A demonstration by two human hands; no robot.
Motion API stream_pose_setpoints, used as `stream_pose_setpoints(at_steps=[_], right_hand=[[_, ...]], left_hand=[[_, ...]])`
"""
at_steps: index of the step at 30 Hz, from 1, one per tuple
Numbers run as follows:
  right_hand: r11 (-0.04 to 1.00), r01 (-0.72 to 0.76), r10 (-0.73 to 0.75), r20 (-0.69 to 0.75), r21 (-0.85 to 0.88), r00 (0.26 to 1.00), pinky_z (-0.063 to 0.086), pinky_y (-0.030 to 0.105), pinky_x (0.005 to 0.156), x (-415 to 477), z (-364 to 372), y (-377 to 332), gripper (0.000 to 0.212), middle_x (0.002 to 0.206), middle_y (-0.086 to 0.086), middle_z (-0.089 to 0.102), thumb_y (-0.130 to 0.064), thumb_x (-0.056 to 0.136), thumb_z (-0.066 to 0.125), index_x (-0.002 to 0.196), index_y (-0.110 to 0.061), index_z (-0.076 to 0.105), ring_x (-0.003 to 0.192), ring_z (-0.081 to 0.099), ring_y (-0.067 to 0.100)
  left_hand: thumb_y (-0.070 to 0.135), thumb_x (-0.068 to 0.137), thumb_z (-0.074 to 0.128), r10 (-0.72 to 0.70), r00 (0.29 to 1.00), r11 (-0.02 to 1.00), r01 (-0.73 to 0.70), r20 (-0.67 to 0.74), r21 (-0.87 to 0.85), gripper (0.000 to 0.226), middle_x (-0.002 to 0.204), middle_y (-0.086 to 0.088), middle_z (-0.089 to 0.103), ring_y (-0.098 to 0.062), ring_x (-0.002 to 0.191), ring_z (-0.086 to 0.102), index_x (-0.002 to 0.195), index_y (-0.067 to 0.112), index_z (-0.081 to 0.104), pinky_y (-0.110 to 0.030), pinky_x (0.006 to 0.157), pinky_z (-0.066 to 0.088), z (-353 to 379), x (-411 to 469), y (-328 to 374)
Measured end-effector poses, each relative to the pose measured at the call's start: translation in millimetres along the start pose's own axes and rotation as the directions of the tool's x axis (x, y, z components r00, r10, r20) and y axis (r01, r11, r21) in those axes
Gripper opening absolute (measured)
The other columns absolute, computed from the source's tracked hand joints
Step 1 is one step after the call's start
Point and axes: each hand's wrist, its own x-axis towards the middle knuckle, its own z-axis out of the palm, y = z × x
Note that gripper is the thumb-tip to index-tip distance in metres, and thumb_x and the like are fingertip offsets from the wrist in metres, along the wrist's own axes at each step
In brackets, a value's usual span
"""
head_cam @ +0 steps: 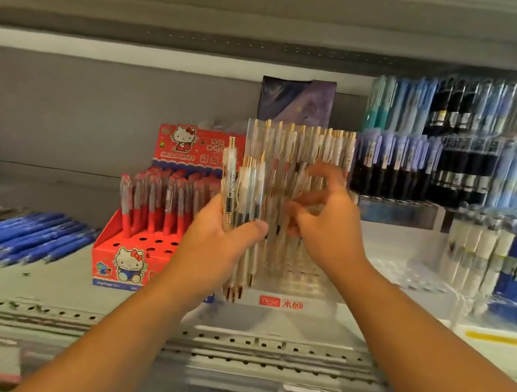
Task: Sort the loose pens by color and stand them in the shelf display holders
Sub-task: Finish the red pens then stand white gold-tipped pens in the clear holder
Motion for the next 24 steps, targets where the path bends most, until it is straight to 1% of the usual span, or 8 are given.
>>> stream_pose_setpoints(at_steps=[3,6,9,10,14,20,22,24], right_hand=[[0.998,0.020,-0.017,0.043,-0.064,0.999,0.061,0.039,0.062,-2,3,2,0.053,0.079,-0.010,0.064,-0.013,0.086,0.073,0.121,-0.039,0.044,0.061,0.068,0.009],[0.993,0.037,-0.031,0.054,-0.116,0.998,0.061,0.037,0.073,-6,3,2,0.055,0.081,-0.015,0.063,-0.017,0.085,0.074,0.129,-0.033,0.045,0.070,0.066,0.005],[0.983,0.035,-0.008,0.149,-0.181,0.989,0.060,0.038,0.082,-10,4,3,0.057,0.098,-0.007,0.068,-0.018,0.086,0.074,0.134,-0.031,0.045,0.083,0.068,0.011],[0.978,0.038,-0.002,0.171,-0.206,0.985,0.060,0.037,0.082,-11,5,4,0.058,0.100,-0.005,0.069,-0.018,0.087,0.073,0.135,-0.031,0.043,0.083,0.067,0.011],[0.958,0.044,0.010,0.183,-0.285,0.983,0.053,0.020,0.064,-14,7,6,0.060,0.077,-0.014,0.060,-0.019,0.087,0.073,0.134,-0.034,0.039,0.067,0.059,-0.002],[0.948,0.047,0.017,0.198,-0.315,0.980,0.053,0.022,0.065,-24,6,4,0.050,0.080,-0.009,0.062,-0.019,0.091,0.067,0.131,-0.032,0.041,0.071,0.061,0.004],[0.926,0.122,-0.080,0.130,-0.356,0.988,0.051,0.020,0.069,-24,4,-4,0.039,0.089,-0.009,0.060,-0.023,0.092,0.065,0.127,-0.028,0.048,0.078,0.058,0.004],[0.960,0.155,-0.147,0.050,-0.235,0.988,0.051,0.019,0.072,-26,2,-16,0.028,0.094,-0.008,0.061,-0.025,0.092,0.065,0.118,-0.026,0.054,0.084,0.058,0.005]], left_hand=[[0.023,0.091,0.066,-0.016,1.000,0.999,0.017,-0.018,0.031,0.027,0.100,0.032,0.068,0.014,0.091,0.062,0.107,0.043,0.058,-0.004,0.065,0.047,1,0,-2],[0.022,0.091,0.066,-0.022,0.999,0.999,0.024,-0.029,0.044,0.028,0.100,0.034,0.067,0.016,0.091,0.061,0.108,0.042,0.057,0.002,0.064,0.043,0,-1,-3],[0.021,0.091,0.066,-0.030,0.999,0.998,0.031,-0.029,0.053,0.031,0.102,0.028,0.069,0.012,0.093,0.063,0.114,0.039,0.057,-0.004,0.067,0.047,-1,-1,-4],[0.020,0.091,0.066,-0.026,0.999,0.998,0.027,-0.026,0.052,0.031,0.103,0.027,0.070,0.010,0.093,0.063,0.113,0.039,0.057,-0.006,0.068,0.048,-1,-1,-4],[0.018,0.091,0.065,-0.016,1.000,0.998,0.016,-0.002,0.058,0.028,0.099,0.023,0.070,0.007,0.090,0.065,0.109,0.038,0.058,-0.010,0.069,0.047,-1,-3,-5],[0.022,0.092,0.065,-0.008,0.999,0.998,0.005,0.043,0.063,0.027,0.099,0.031,0.067,0.014,0.091,0.062,0.106,0.043,0.055,-0.003,0.065,0.046,-1,-2,-6],[0.025,0.092,0.066,-0.013,0.999,0.998,0.009,0.051,0.060,0.031,0.108,0.025,0.067,0.009,0.101,0.061,0.117,0.041,0.055,-0.013,0.080,0.048,-1,-2,-7],[0.026,0.091,0.066,-0.017,0.998,0.998,0.014,0.058,0.056,0.041,0.122,0.013,0.065,-0.006,0.115,0.059,0.130,0.030,0.053,-0.032,0.096,0.048,0,-2,-5]])
